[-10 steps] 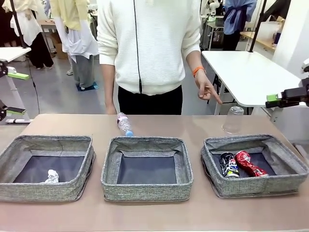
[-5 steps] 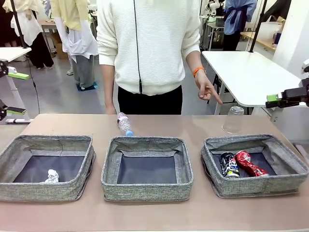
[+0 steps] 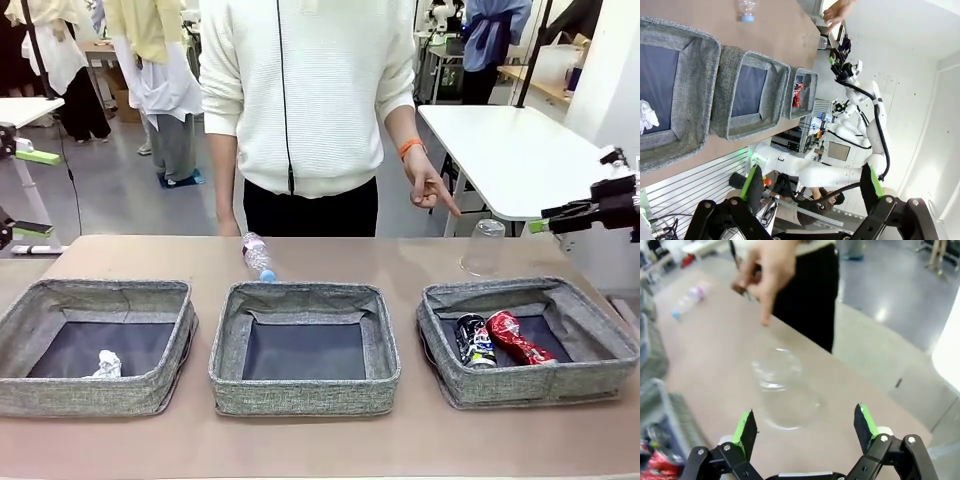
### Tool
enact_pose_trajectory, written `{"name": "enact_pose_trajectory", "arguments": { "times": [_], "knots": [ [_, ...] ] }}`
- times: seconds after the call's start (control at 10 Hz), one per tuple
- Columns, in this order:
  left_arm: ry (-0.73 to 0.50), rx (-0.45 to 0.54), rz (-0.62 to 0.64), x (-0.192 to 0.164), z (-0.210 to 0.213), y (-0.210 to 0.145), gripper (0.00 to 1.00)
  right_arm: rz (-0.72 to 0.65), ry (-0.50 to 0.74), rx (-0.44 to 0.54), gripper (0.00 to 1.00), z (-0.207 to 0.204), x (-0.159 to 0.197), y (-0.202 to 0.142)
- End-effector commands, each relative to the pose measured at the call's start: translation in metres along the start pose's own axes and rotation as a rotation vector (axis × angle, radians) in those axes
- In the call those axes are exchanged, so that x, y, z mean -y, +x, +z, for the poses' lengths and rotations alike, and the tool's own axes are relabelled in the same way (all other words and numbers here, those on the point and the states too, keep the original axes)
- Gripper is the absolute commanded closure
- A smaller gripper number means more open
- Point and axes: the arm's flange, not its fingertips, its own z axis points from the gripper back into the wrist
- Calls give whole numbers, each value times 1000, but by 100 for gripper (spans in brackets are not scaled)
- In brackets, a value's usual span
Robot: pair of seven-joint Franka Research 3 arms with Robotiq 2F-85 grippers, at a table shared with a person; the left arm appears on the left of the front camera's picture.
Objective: Sort the waste into the appropriate baskets.
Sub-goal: Pick up the waste item pointed out by the person.
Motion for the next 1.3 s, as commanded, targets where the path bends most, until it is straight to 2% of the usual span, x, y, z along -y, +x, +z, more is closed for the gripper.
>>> {"name": "enact_pose_trajectory", "arguments": {
  "times": [0.0,0.1,0.2,0.3,0.5,0.7,0.9,1.1,1.2],
  "knots": [
    [-11,5,4,2,-1,-2,0,88,-29,-10,0,-32,18,-4],
    [-11,5,4,2,-1,-2,0,-45,3,-22,0,-32,16,6],
    [-11,5,4,2,-1,-2,0,57,-9,-24,0,-20,12,-6],
    [-11,5,4,2,-1,-2,0,48,1,-30,0,-34,17,-8],
    [-11,5,4,2,-1,-2,0,169,239,-111,0,-28,27,-17],
    [-11,5,4,2,-1,-2,0,315,403,-94,0,-40,28,-19],
    [-11,5,4,2,-1,-2,0,304,406,-9,0,-55,28,-16],
    [-11,5,4,2,-1,-2,0,236,376,2,0,-78,26,-18],
    [-11,5,4,2,-1,-2,0,208,403,-10,0,-90,25,-20]
  ]
}}
